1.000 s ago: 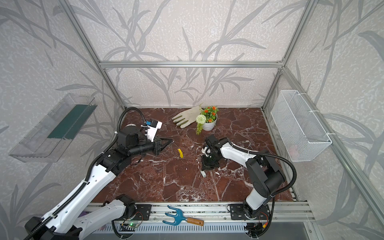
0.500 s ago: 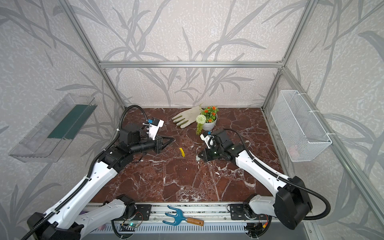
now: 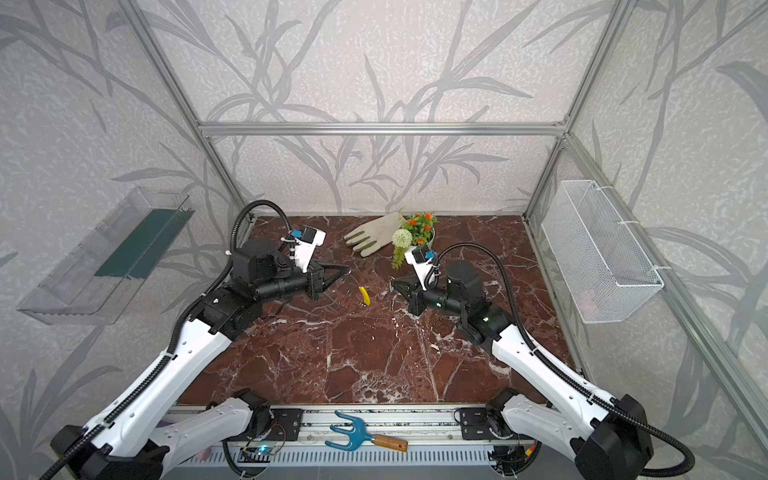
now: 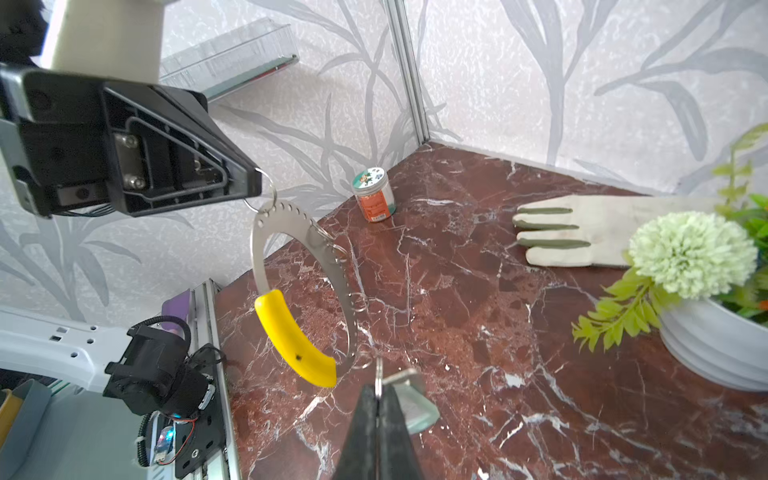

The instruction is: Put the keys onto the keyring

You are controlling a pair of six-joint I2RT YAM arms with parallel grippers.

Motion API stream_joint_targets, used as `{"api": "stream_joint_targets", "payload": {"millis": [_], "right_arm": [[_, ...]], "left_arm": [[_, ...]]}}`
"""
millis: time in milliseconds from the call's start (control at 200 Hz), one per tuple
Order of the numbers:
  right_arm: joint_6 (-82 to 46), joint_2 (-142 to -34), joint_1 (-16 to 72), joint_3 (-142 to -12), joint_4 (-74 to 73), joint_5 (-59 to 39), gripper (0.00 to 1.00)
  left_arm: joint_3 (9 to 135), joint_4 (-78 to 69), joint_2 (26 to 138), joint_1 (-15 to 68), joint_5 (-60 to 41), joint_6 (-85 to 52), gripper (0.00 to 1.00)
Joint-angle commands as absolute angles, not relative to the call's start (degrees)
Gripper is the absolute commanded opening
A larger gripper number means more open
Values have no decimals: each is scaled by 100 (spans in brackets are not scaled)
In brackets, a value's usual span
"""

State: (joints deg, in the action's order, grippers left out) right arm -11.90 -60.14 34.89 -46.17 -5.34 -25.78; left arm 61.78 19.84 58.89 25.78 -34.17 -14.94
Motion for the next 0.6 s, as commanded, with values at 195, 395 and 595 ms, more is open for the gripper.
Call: {"api": "stream_joint_targets", "payload": {"millis": [195, 395, 595], "right_arm": [[-515, -6443, 3754, -5225, -1243, -2586, 0], [0, -6616, 4016, -5392, -1453, -2550, 0], [308, -6849, 4304, -5674, -1247, -2307, 0]], "left_arm": [[6537, 2198, 5914, 2599, -3738, -1138, 0], [6598, 2255, 5878, 2610, -3764, -958, 0], [6740, 2381, 5952, 2624, -3787, -882, 0]]}}
